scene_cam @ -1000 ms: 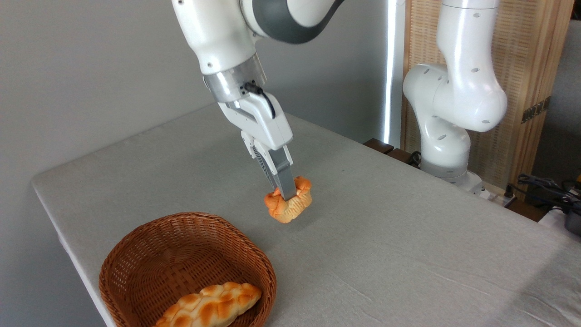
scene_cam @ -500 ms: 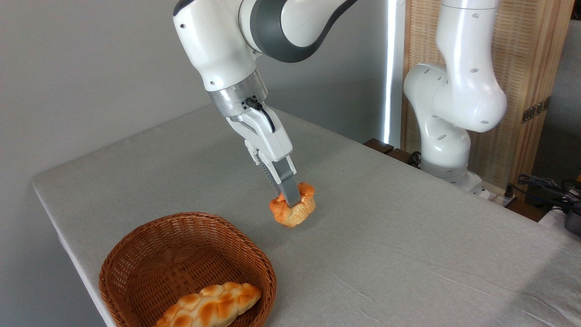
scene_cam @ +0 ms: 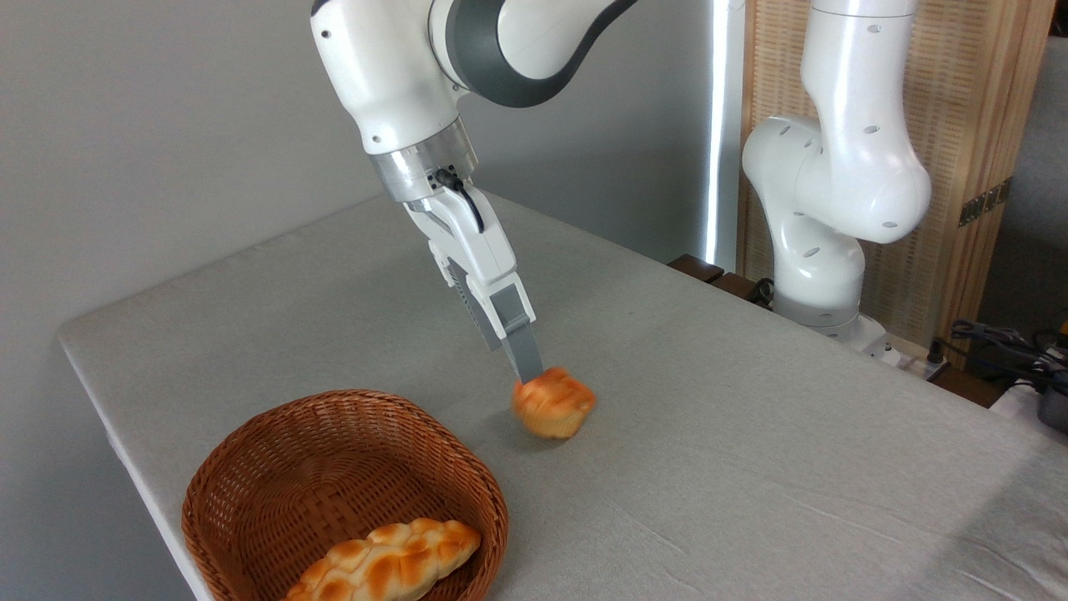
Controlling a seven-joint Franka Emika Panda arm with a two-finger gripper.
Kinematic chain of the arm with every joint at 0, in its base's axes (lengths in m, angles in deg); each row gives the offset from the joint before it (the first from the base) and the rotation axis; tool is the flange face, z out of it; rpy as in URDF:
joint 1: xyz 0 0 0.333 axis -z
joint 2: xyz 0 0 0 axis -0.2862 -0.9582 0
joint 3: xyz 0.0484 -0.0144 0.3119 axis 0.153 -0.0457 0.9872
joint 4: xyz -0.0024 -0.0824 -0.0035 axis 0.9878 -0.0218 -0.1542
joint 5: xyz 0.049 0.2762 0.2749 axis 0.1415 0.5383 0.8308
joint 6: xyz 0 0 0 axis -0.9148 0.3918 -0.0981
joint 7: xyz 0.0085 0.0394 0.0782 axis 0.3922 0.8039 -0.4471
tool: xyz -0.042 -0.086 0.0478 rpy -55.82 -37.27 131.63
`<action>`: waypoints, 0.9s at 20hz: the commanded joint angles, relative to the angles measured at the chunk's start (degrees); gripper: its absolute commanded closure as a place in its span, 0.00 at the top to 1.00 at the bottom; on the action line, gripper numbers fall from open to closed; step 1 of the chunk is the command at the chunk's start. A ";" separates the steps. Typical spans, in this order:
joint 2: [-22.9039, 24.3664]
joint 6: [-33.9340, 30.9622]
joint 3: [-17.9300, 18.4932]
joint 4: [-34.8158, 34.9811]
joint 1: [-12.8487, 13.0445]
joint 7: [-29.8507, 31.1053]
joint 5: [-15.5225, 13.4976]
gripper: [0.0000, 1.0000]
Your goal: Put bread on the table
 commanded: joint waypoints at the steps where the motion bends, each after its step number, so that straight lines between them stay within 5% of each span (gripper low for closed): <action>1: 0.23 0.30 0.93 -5.21 -0.42 0.38 -0.25 1.00; 5: -0.64 0.21 0.33 -11.72 -4.63 3.10 -1.39 1.00; 8: -1.26 0.04 0.06 -16.11 -7.10 6.88 -8.58 1.00; 11: -3.80 -2.24 0.06 -21.55 -9.12 7.15 -11.32 1.00; 18: -7.41 -8.05 -0.03 -26.75 -9.30 6.98 -11.50 1.00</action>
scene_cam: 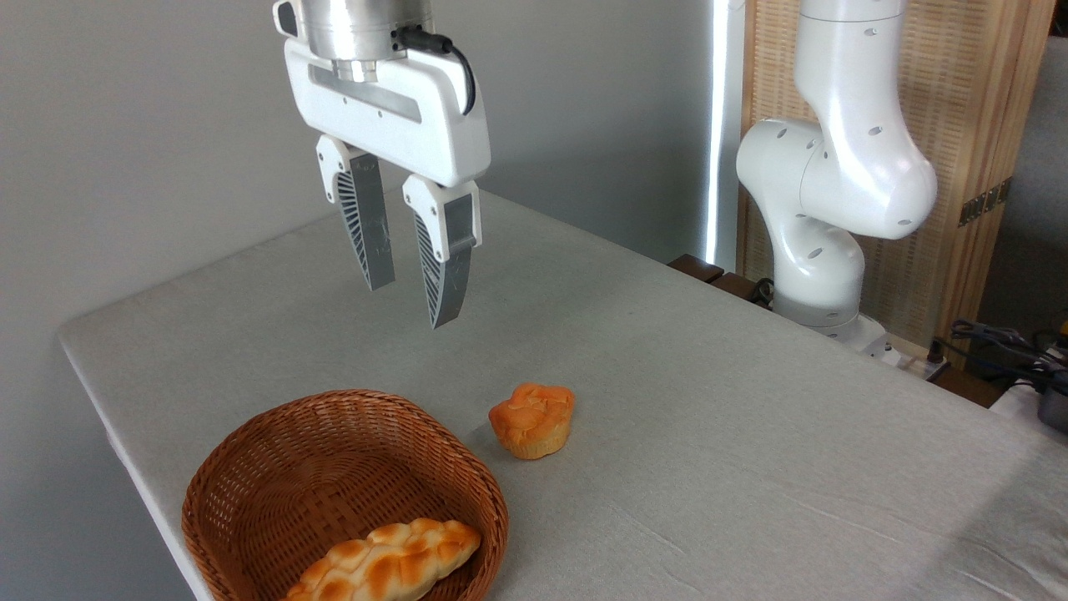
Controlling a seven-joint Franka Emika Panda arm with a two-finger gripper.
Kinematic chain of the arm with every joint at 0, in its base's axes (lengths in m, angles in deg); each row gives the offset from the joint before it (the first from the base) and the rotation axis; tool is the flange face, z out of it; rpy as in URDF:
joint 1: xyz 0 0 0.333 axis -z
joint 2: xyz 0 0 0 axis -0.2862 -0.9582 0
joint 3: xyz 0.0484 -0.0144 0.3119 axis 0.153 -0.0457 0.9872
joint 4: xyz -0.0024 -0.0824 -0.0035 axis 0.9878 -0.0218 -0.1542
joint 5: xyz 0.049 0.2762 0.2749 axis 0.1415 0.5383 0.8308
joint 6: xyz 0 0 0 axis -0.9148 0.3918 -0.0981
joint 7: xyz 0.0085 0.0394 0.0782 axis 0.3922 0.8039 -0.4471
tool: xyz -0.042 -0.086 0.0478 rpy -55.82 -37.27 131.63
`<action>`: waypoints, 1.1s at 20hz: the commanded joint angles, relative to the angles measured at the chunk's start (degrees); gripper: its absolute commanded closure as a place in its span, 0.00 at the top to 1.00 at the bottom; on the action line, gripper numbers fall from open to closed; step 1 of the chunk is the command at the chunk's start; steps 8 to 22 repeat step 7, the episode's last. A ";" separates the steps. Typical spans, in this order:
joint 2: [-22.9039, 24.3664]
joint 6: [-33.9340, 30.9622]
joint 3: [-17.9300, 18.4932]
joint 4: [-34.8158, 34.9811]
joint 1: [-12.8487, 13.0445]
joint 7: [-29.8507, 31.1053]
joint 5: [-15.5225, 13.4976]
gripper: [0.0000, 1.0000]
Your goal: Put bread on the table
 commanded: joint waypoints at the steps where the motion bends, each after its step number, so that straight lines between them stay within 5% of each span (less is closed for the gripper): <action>1: -1.91 -3.62 -0.34 -3.62 -0.41 0.94 -1.05 1.00; 22: -2.00 -4.50 -0.16 -3.62 -0.41 0.68 -0.43 1.00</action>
